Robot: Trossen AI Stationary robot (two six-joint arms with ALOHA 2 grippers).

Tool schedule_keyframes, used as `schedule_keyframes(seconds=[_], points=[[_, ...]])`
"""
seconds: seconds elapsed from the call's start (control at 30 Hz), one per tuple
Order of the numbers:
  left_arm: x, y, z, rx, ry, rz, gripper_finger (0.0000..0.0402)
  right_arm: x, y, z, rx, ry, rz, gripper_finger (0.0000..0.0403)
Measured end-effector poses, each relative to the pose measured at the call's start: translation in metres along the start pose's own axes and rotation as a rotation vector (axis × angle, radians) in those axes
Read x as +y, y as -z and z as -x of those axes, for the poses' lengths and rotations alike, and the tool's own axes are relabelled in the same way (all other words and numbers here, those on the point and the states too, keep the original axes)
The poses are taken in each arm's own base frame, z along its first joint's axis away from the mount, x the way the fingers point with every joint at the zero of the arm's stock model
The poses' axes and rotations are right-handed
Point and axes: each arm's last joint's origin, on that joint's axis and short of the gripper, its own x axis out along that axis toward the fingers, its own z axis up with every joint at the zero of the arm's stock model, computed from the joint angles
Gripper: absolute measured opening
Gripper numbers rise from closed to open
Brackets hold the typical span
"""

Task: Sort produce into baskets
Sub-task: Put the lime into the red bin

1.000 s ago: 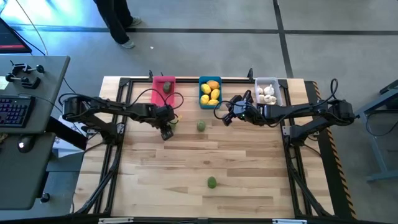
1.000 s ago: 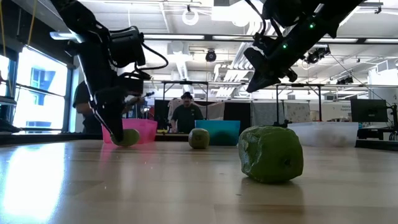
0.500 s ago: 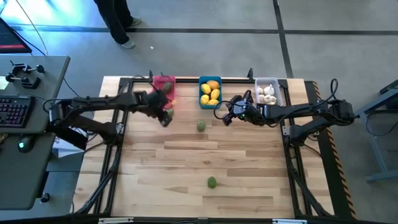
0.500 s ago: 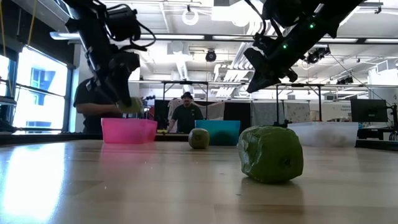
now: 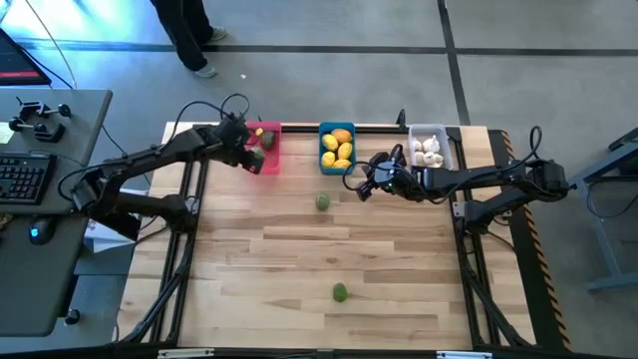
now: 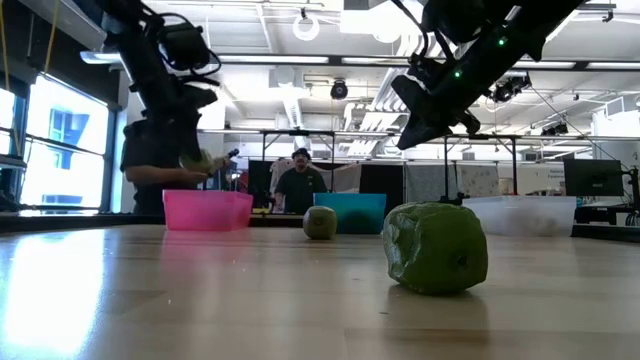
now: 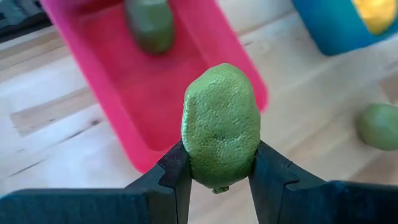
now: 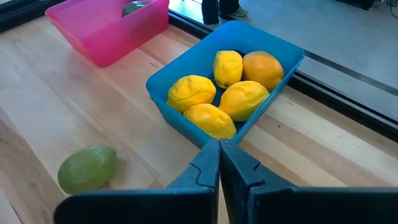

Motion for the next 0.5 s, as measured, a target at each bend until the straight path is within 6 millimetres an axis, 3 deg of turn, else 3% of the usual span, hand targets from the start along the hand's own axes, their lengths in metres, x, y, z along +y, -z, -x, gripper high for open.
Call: schedule_keyframes(seconds=[0.23,0.5], points=[[0.019,-0.007,-0.015,0.048,-0.067,0.059,0.0099,0.0,0.0,0.0,0.0,0.0,-0.008,0.0001],[0.026,-0.012,-0.031,0.083,-0.069,0.081,0.0099,0.0,0.0,0.0,0.0,-0.001,-0.026,0.0001]])
